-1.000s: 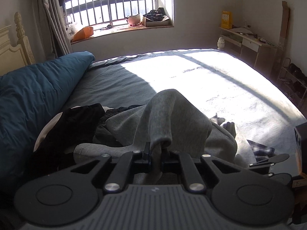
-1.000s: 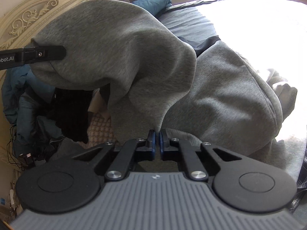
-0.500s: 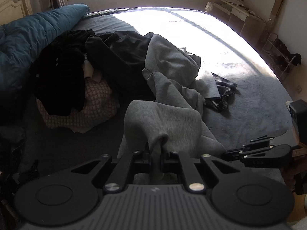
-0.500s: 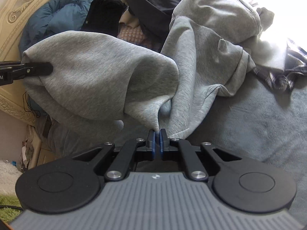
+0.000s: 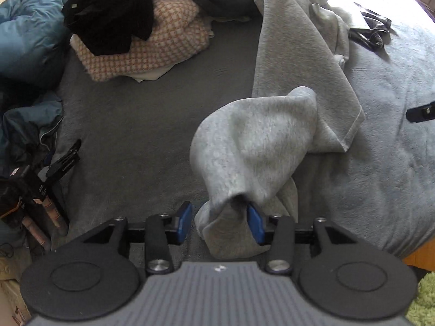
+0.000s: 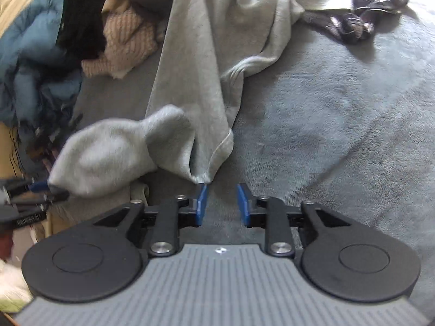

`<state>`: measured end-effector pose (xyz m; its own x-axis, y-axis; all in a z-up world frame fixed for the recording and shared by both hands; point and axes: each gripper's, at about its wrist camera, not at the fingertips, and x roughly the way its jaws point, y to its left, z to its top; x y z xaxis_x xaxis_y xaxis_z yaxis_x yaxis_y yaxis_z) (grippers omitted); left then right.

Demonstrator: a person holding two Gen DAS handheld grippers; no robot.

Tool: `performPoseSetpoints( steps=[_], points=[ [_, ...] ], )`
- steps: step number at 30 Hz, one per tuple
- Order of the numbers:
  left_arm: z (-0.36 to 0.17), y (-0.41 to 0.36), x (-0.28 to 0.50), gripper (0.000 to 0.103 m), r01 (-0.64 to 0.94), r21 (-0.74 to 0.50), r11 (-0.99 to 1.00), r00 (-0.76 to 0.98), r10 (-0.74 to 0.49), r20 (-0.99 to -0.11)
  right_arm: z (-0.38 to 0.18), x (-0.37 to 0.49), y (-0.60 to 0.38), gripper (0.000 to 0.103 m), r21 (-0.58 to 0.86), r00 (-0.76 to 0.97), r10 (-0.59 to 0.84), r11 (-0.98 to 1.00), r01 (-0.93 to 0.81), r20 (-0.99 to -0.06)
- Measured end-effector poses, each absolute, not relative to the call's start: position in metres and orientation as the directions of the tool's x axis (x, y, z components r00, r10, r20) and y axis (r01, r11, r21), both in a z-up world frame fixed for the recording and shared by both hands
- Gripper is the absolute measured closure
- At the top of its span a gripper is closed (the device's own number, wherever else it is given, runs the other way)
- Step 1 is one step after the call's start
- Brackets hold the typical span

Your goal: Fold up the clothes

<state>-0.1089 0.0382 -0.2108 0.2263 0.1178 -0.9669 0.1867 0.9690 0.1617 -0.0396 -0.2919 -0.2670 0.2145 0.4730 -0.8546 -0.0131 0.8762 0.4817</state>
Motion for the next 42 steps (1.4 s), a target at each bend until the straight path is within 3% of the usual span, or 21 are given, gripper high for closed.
performPoseSetpoints(
  steps=[2, 7, 10, 17, 19, 20, 21, 23, 35, 42],
  points=[
    [-0.205, 0.045, -0.109, 0.044, 0.152, 0.167, 0.974, 0.223, 0.131, -0.966, -0.273, -0.019, -0.313, 0.051, 0.529, 0.277, 0.491, 0.844, 0.084, -0.826],
    [-0.188, 0.042, -0.108, 0.038, 0.110, 0.200, 0.974, 0.239, 0.169, -0.956, -0.305, 0.050, -0.354, 0.038, 0.651, 0.424, 0.514, 0.697, 0.301, -0.746],
    [-0.180, 0.034, -0.108, 0.037, 0.077, 0.218, 0.973, 0.251, 0.193, -0.949, -0.332, 0.090, -0.363, 0.024, 0.703, 0.485, 0.517, 0.599, 0.383, -0.705],
    [-0.175, 0.018, -0.088, 0.042, -0.022, 0.188, 0.982, 0.255, 0.187, -0.949, -0.402, 0.158, -0.350, 0.021, 0.688, 0.430, 0.538, 0.570, 0.449, -0.726],
    [-0.173, 0.012, -0.078, 0.042, -0.026, 0.197, 0.980, 0.274, 0.197, -0.941, -0.409, 0.163, -0.345, 0.025, 0.697, 0.439, 0.542, 0.575, 0.428, -0.717],
    [-0.171, 0.007, -0.071, 0.042, -0.020, 0.205, 0.979, 0.293, 0.202, -0.934, -0.407, 0.163, -0.343, 0.050, 0.705, 0.442, 0.550, 0.584, 0.402, -0.708],
    [-0.168, 0.002, -0.063, 0.042, -0.008, 0.214, 0.977, 0.317, 0.205, -0.926, -0.405, 0.164, -0.341, 0.083, 0.711, 0.444, 0.558, 0.593, 0.377, -0.701],
    [-0.159, -0.007, -0.048, 0.042, 0.013, 0.221, 0.975, 0.361, 0.201, -0.911, -0.393, 0.160, -0.338, 0.095, 0.711, 0.445, 0.564, 0.624, 0.323, -0.696],
    [-0.122, -0.085, 0.022, 0.042, 0.257, 0.070, 0.964, 0.485, -0.066, -0.872, -0.253, 0.035, -0.292, 0.098, 0.496, 0.481, 0.576, 0.817, -0.295, -0.662],
    [-0.127, -0.128, 0.024, 0.040, 0.426, -0.024, 0.905, 0.404, -0.214, -0.889, -0.219, -0.035, -0.234, 0.098, 0.183, 0.471, 0.490, 0.810, -0.557, -0.734]
  ],
)
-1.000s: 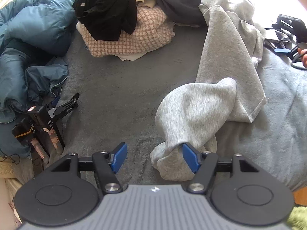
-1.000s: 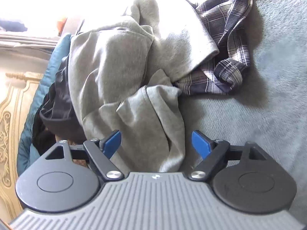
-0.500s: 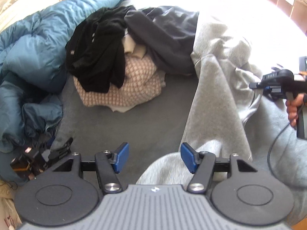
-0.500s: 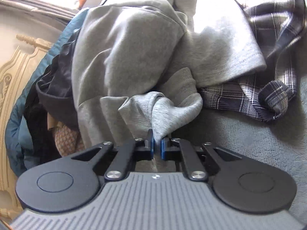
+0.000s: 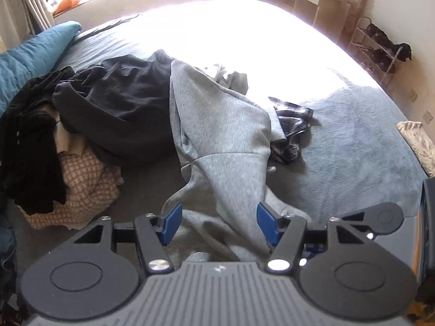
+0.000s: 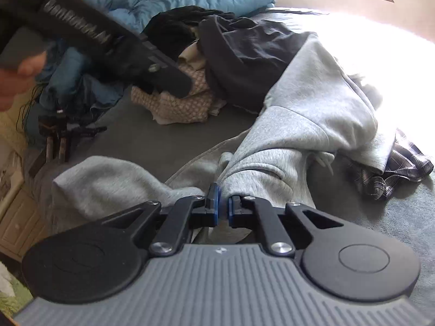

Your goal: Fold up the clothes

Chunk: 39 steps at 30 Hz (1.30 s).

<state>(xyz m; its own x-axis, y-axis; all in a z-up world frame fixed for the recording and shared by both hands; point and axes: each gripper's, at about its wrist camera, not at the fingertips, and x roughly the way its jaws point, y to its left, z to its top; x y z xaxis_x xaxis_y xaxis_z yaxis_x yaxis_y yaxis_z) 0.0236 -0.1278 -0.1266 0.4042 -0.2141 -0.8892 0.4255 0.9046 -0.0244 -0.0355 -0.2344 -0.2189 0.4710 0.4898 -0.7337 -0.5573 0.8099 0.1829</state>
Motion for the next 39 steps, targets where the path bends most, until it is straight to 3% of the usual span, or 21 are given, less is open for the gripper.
performPoseSetpoints(
  steps=[6, 8, 12, 16, 20, 24, 29, 31, 33, 34, 36, 39],
  points=[
    [-0.160, -0.154, 0.024, 0.040, 0.515, -0.019, 0.857, 0.302, -0.202, -0.932, -0.243, -0.087, -0.197, 0.096, 0.043, 0.394, 0.422, 0.725, -0.687, -0.816],
    [-0.176, -0.162, 0.024, 0.040, 0.544, 0.001, 0.839, 0.273, -0.176, -0.946, -0.257, -0.093, -0.197, 0.092, 0.096, 0.334, 0.399, 0.751, -0.653, -0.854],
    [-0.197, -0.173, 0.026, 0.040, 0.581, 0.042, 0.813, 0.248, -0.128, -0.960, -0.272, -0.096, -0.219, 0.062, 0.280, 0.179, 0.412, 0.822, -0.496, -0.893],
    [-0.206, -0.172, 0.032, 0.040, 0.567, 0.061, 0.822, 0.254, -0.104, -0.962, -0.266, -0.097, -0.277, 0.054, 0.483, 0.186, 0.535, 0.836, -0.261, -0.824],
    [-0.211, -0.166, 0.047, 0.040, 0.522, 0.048, 0.852, 0.276, -0.115, -0.954, -0.268, -0.073, -0.359, 0.046, 0.681, 0.398, 0.600, 0.727, 0.089, -0.693],
    [-0.212, -0.157, 0.067, 0.040, 0.432, 0.020, 0.902, 0.291, -0.119, -0.949, -0.311, -0.027, -0.412, 0.038, 0.815, 0.599, 0.564, 0.485, 0.318, -0.569],
    [-0.198, -0.129, 0.082, 0.042, 0.322, -0.022, 0.947, 0.315, -0.129, -0.940, -0.400, 0.038, -0.414, 0.030, 0.835, 0.622, 0.584, 0.201, 0.513, -0.522],
    [-0.188, -0.116, 0.085, 0.043, 0.298, -0.019, 0.954, 0.340, -0.125, -0.932, -0.423, 0.053, -0.405, 0.035, 0.815, 0.631, 0.576, 0.113, 0.569, -0.520],
    [-0.174, -0.103, 0.089, 0.049, 0.273, -0.024, 0.962, 0.367, -0.127, -0.921, -0.399, 0.066, -0.388, 0.081, 0.835, 0.636, 0.556, 0.232, 0.499, -0.535],
    [-0.165, -0.097, 0.091, 0.050, 0.263, -0.035, 0.964, 0.388, -0.139, -0.911, -0.375, 0.071, -0.375, 0.087, 0.827, 0.631, 0.534, 0.361, 0.432, -0.563],
    [-0.147, -0.089, 0.095, 0.049, 0.267, -0.066, 0.961, 0.422, -0.178, -0.889, -0.318, 0.077, -0.340, 0.090, 0.761, 0.633, 0.504, 0.610, 0.221, -0.588],
    [-0.126, -0.085, 0.104, 0.047, 0.290, -0.093, 0.953, 0.458, -0.223, -0.860, -0.258, 0.075, -0.263, 0.093, 0.605, 0.618, 0.548, 0.783, -0.143, -0.564]
  ],
)
